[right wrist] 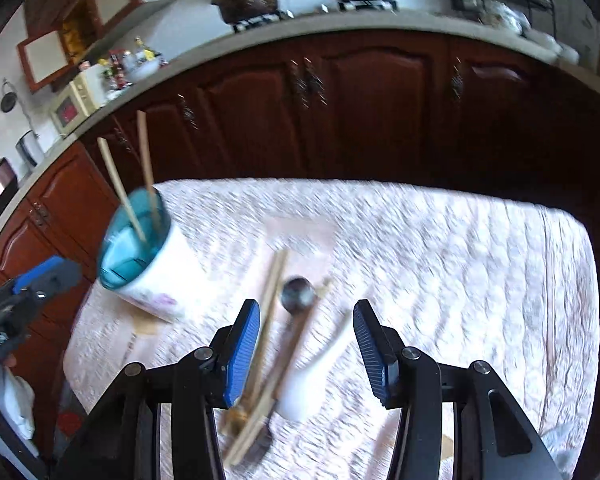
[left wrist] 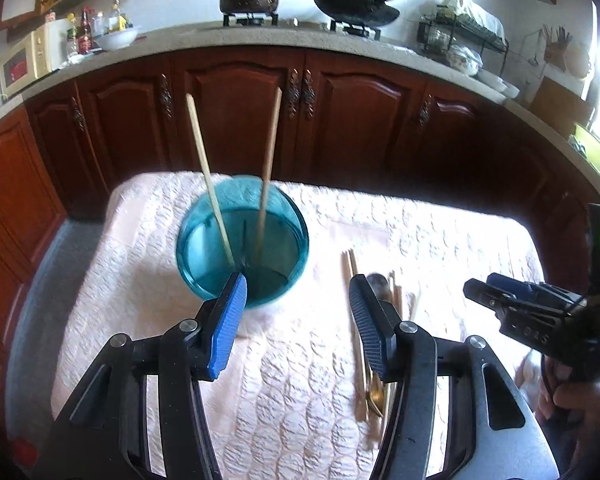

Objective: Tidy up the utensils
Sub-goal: 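Move both open tools back down toward the utensils on the cloth, then grasp the brown-handled fork with the right tool while the left tool grasps a chopstick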

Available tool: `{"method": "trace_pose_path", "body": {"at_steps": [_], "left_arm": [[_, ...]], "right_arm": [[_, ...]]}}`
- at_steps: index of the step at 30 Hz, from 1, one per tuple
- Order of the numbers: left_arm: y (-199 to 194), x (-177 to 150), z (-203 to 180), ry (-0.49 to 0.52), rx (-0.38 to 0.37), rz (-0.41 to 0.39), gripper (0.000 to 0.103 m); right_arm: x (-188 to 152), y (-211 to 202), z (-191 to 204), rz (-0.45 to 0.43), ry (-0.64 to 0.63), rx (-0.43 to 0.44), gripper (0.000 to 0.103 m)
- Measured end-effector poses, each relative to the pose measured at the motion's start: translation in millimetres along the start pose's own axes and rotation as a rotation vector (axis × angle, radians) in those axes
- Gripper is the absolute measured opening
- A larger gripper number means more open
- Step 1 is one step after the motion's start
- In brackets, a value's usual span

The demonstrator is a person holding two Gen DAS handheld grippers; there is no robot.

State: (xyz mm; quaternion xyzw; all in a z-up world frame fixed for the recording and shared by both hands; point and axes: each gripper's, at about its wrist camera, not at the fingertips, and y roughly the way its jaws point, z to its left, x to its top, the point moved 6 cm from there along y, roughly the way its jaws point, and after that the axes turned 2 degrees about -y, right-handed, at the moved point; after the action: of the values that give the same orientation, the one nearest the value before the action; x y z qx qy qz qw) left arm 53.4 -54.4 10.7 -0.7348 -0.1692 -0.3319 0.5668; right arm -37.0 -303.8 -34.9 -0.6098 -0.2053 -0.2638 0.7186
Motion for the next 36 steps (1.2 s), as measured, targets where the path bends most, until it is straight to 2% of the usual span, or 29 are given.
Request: {"method": "trace_pose_path", "body": {"at_steps": [6,8,12,16,19,22,23,30,32,36], "left_arm": [[16,-22,-8,0.003,-0.023,0.075,0.053],[22,-28,-10,-0.003,-0.031,0.101,0.053],[30,-37,-15,0.014,-0.033,0.120,0.053],[42,-43,-19,0.031,-0.037,0.139,0.053],[50,-49,-23,0.030,-0.056,0.160,0.053],[61,-55,-27,0.032,-0.067,0.182,0.053],[65,-58,-28,0.032,-0.071,0.191,0.053],[100,-76,-44,0.038,-0.096,0.250,0.052],[114,-82,-48,0.037,-0.094,0.275,0.042],[134,-85,-50,0.030,-0.074,0.301,0.034]], "right_arm": [[-23,34,-23,0.079,0.064,0.061,0.046],[-27,51,-22,0.114,0.074,0.088,0.039],[-33,84,-17,0.176,0.109,0.141,0.034],[-29,106,-14,0.201,0.133,0.154,0.032],[-28,120,-17,0.230,0.162,0.177,0.021],[-26,127,-18,0.235,0.179,0.208,0.017],[-25,129,-19,0.237,0.179,0.215,0.013],[-28,103,-29,0.203,0.167,0.254,0.013],[-33,94,-37,0.201,0.162,0.250,0.013],[-40,76,-57,0.191,0.174,0.236,0.013]]}}
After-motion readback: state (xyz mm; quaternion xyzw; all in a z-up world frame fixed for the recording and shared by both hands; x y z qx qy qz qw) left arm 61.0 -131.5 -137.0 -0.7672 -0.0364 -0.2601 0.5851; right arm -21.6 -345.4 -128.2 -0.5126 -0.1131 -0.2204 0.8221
